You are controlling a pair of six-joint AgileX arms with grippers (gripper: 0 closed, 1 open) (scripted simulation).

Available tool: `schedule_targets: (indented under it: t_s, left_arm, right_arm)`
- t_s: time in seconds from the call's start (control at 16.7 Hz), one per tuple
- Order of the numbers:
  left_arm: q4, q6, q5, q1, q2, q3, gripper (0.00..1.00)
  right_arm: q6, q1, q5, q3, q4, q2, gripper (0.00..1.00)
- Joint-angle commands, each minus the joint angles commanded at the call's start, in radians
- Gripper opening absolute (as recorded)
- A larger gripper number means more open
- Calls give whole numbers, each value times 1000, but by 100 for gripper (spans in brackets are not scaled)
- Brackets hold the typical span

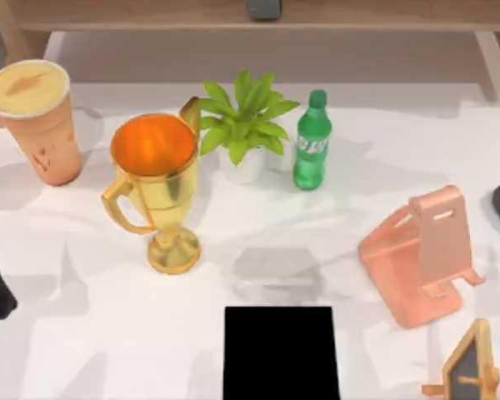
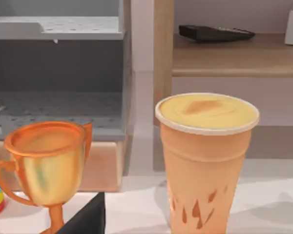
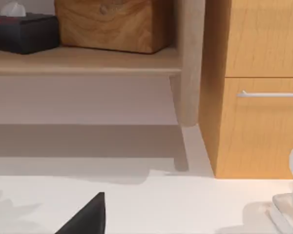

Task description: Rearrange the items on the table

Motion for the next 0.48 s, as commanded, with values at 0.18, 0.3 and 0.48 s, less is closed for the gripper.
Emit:
schedule_targets:
  t_s: [0.18, 0.3, 0.48]
  left_arm:
    - [0, 0, 0, 0, 0, 0, 100]
    - [0, 0, 0, 0, 0, 0, 100]
    - [0, 0, 0, 0, 0, 0, 100]
  right_arm:
    - [-3, -1, 1, 10, -7, 10, 100]
    - [-20, -4, 3, 62, -43, 61, 100]
    - [-68, -10, 6, 214, -145, 217, 100]
